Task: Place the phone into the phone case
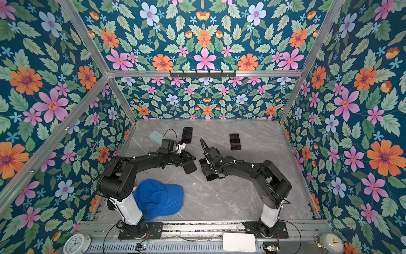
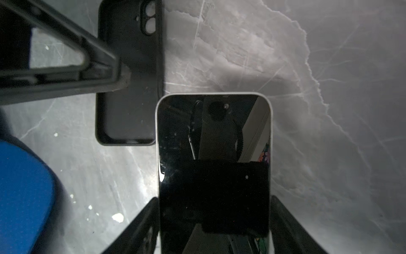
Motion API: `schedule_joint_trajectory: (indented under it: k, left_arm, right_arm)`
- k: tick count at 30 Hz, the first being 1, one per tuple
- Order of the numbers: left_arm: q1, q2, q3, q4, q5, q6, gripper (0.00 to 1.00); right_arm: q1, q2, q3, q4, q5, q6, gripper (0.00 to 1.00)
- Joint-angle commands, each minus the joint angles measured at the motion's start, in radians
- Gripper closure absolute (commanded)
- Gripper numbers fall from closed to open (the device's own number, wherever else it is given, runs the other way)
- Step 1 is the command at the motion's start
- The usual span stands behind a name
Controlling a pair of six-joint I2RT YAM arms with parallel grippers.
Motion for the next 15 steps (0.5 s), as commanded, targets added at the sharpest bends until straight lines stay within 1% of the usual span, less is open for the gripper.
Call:
schedule_joint_trajectory:
  k: [1,9,15]
  left_arm:
    - [-0.004,0.029,-0.005,0.100,0.052,-0.032,0.61]
    - [-0.016,0.085,-0.054,0.331,0.134,-0.134,0.60]
    - [-0.020,0.096,-0.061,0.386,0.148,-0.146,0.62]
  right_arm:
    - [0.001,-0.006,0.003,0.046,-0.014,0.010,0.38]
    - [0.001,-0.006,0.015,0.040,-0.019,0.007,0.38]
    - [0.001,0.001,0.021,0.044,-0.029,0.010,0.38]
